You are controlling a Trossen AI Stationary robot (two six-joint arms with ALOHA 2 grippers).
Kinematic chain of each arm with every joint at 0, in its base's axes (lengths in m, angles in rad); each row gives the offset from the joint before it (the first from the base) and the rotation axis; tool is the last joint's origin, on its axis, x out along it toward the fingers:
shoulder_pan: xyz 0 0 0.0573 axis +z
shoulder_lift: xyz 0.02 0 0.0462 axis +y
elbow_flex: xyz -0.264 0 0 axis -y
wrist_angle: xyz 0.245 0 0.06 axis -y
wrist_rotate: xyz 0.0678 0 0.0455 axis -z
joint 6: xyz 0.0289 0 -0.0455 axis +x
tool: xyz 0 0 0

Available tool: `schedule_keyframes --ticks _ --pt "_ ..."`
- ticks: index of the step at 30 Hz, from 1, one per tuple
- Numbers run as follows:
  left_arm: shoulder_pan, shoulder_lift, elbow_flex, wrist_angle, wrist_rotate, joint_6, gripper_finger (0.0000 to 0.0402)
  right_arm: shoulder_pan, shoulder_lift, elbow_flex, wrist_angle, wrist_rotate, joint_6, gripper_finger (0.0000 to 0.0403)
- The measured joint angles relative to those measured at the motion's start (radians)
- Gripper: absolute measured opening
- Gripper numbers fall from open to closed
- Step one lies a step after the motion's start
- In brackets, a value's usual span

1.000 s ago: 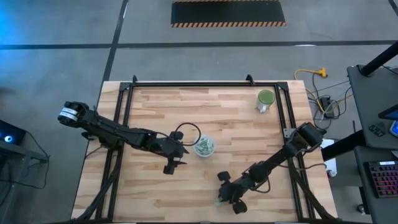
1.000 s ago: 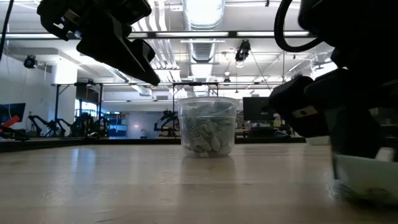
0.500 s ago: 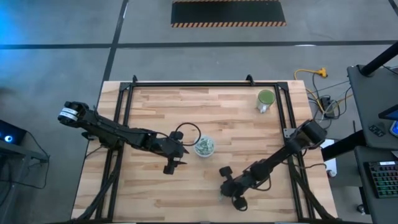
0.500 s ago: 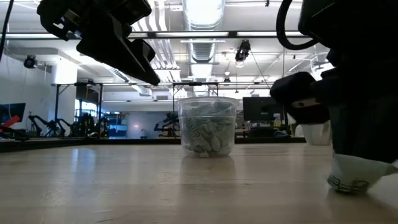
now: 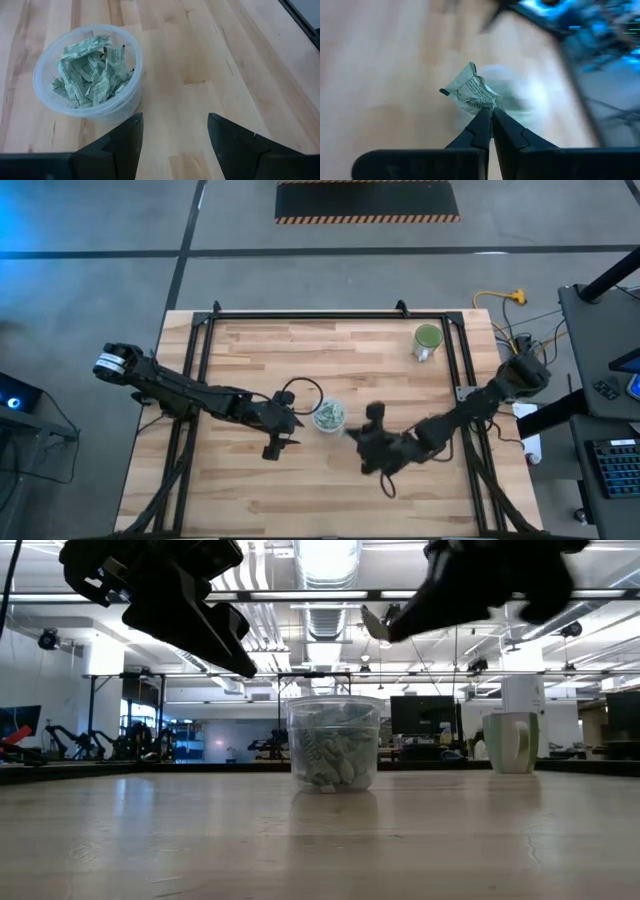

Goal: Pick and place Stevia / Truvia into bins
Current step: Put the light green stevia packet into the transparent container

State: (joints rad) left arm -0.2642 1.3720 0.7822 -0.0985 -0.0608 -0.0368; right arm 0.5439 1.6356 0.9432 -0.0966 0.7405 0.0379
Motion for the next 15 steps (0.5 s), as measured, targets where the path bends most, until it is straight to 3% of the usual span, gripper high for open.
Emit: schedule_keyframes --ticks 2,5,12,15 --pt "0.000 0.000 0.000 -0.001 0.000 0.004 0.0205 -0.031 -0.025 0.000 0.002 0.059 -0.030 0.0009" --pt "0.000 0.000 0.000 -0.009 0.000 0.024 0.0205 -0.099 -0.050 0.000 0.029 0.055 -0.047 0.0009" --pt "0.000 0.000 0.001 -0.062 -0.074 0.027 0.0205 -0.293 -0.004 0.000 0.118 -0.261 -0.091 0.0009" --pt "0.001 -0.001 0.000 -0.111 -0.114 0.023 0.0205 -0.341 0.019 0.000 0.132 -0.341 -0.091 0.0009"
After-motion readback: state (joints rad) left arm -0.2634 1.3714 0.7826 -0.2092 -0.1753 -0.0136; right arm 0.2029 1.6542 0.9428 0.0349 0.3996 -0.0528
